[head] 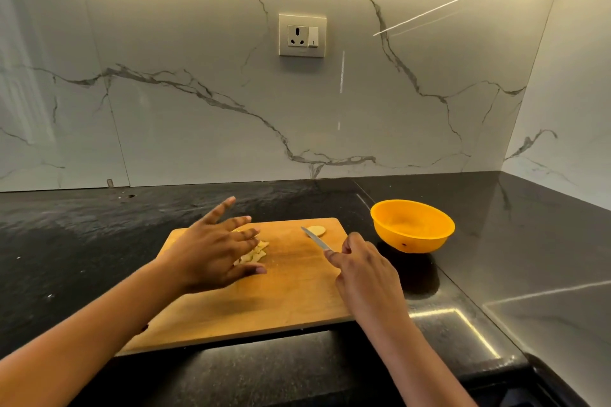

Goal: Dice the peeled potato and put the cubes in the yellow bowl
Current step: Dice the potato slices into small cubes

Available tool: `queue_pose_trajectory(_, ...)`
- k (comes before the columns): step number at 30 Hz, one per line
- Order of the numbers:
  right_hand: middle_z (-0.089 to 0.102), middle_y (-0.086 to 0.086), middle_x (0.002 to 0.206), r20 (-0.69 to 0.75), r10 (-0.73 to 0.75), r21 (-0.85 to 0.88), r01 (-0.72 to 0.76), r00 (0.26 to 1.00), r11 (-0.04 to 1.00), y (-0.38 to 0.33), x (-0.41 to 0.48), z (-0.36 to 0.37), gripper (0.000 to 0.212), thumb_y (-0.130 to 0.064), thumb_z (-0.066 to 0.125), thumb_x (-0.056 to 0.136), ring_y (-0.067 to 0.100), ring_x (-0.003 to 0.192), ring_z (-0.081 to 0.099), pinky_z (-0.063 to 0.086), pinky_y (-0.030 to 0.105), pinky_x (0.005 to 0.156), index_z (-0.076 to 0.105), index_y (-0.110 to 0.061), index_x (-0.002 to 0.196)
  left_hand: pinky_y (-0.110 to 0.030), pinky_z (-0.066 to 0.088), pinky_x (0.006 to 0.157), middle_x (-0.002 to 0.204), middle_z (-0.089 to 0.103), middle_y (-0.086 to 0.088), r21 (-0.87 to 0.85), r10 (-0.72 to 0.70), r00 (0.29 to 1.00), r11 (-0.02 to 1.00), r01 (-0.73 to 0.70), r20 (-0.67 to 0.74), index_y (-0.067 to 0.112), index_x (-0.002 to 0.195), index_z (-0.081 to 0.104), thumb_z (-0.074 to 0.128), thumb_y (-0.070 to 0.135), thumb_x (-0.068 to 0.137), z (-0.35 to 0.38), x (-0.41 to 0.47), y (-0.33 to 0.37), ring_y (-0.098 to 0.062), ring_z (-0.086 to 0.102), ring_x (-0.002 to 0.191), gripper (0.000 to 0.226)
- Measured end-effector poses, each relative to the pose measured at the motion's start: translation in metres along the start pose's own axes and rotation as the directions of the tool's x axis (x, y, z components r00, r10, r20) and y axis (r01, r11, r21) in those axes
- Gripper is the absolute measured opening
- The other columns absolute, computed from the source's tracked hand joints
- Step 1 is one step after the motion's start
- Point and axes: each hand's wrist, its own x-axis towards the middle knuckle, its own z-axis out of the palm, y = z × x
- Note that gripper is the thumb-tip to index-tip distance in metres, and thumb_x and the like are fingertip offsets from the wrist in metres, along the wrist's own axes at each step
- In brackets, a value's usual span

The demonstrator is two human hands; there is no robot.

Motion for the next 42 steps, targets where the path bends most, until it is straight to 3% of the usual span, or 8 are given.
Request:
queue_pose_trajectory(6, 0.042, -0.004, 0.122, -0.004, 0.044, 0.017, -0.044, 0.999, 0.999, 0.0, -0.002, 0.001, 0.045, -0.019, 0.046, 0.099, 0.01, 0.104, 0.045, 0.042, 0.022, 0.082, 0.043, -0.032, 0.142, -0.044, 0.006, 0.111, 0.12, 0.064, 0.01, -0.092, -0.049, 0.969, 0.995, 0.027, -0.242, 0.029, 0.118, 0.064, 0.008, 0.057, 0.099, 0.009, -0.016, -0.007, -0.014, 0.057, 0.117, 0.066)
queue_pose_trajectory(10, 0.04, -0.005, 0.122, 0.003, 0.056, 0.021, -0.056, 0.998, 0.998, 0.001, -0.005, 0.001, 0.045, -0.02, 0.045, 0.1, 0.01, 0.104, 0.044, 0.043, 0.022, 0.083, 0.041, -0.032, 0.143, -0.058, 0.023, 0.106, 0.127, 0.06, 0.004, -0.157, -0.177, 0.96, 0.977, 0.144, -0.219, 0.026, 0.124, 0.06, 0.003, 0.063, 0.094, 0.009, -0.011, -0.008, -0.018, 0.056, 0.119, 0.074)
queue_pose_trajectory(13, 0.042, -0.005, 0.12, -0.041, 0.142, 0.027, -0.141, 0.989, 0.99, 0.004, -0.006, 0.001, 0.045, -0.018, 0.046, 0.099, 0.01, 0.103, 0.045, 0.043, 0.022, 0.08, 0.043, -0.031, 0.142, -0.049, 0.011, 0.113, 0.145, 0.037, 0.011, -0.266, -0.186, 0.973, 0.953, 0.145, -0.135, 0.032, 0.137, 0.044, -0.017, 0.076, 0.076, -0.008, 0.01, -0.006, -0.012, 0.036, 0.136, 0.097)
queue_pose_trajectory(19, 0.046, -0.003, 0.12, -0.083, 0.266, 0.058, -0.262, 0.96, 0.963, 0.014, -0.006, 0.0, 0.044, -0.017, 0.049, 0.097, 0.012, 0.104, 0.047, 0.039, 0.02, 0.077, 0.047, -0.029, 0.14, -0.038, 0.043, 0.101, 0.139, 0.051, 0.004, -0.474, -0.208, 0.978, 0.859, 0.192, 0.021, 0.031, 0.139, 0.043, 0.044, 0.057, 0.092, -0.021, 0.091, 0.024, -0.017, 0.05, 0.123, 0.054)
queue_pose_trajectory(22, 0.042, -0.005, 0.123, -0.061, 0.277, 0.06, -0.273, 0.959, 0.96, 0.018, -0.005, -0.001, 0.045, -0.02, 0.047, 0.099, 0.009, 0.107, 0.045, 0.04, 0.019, 0.081, 0.042, -0.031, 0.142, -0.037, 0.046, 0.097, 0.133, 0.056, 0.001, -0.618, -0.216, 0.968, 0.746, 0.248, 0.128, 0.026, 0.136, 0.048, 0.054, 0.053, 0.088, -0.012, 0.121, 0.037, -0.017, 0.054, 0.115, 0.055)
queue_pose_trajectory(29, 0.042, -0.008, 0.12, -0.064, 0.275, 0.084, -0.27, 0.959, 0.959, 0.021, -0.006, -0.001, 0.046, -0.021, 0.048, 0.098, 0.007, 0.104, 0.044, 0.035, 0.016, 0.077, 0.042, -0.033, 0.142, -0.015, 0.043, 0.076, 0.115, 0.062, 0.0, -0.756, -0.171, 0.984, 0.637, 0.151, 0.053, 0.017, 0.117, 0.063, 0.065, 0.037, 0.086, -0.008, 0.129, 0.033, -0.007, 0.053, 0.09, 0.036)
queue_pose_trajectory(37, 0.043, -0.008, 0.118, -0.077, 0.293, 0.174, -0.276, 0.953, 0.945, 0.019, -0.007, -0.001, 0.046, -0.024, 0.052, 0.096, 0.005, 0.1, 0.045, 0.03, 0.015, 0.076, 0.045, -0.031, 0.141, -0.011, 0.042, 0.09, 0.116, 0.056, 0.022, -0.825, 0.105, 0.994, 0.562, -0.057, 0.003, 0.035, 0.116, 0.062, 0.067, 0.019, 0.086, -0.013, 0.058, 0.018, 0.004, 0.051, 0.107, 0.034)
queue_pose_trajectory(42, 0.044, -0.007, 0.119, -0.032, 0.295, 0.218, -0.282, 0.955, 0.934, 0.014, -0.008, -0.003, 0.047, -0.024, 0.053, 0.096, 0.007, 0.104, 0.047, 0.031, 0.016, 0.079, 0.043, -0.031, 0.142, -0.001, 0.027, 0.094, 0.131, 0.047, 0.026, -0.813, 0.049, 0.996, 0.576, -0.087, -0.072, 0.041, 0.128, 0.047, 0.063, 0.018, 0.089, -0.009, 0.039, 0.019, 0.009, 0.039, 0.123, 0.048)
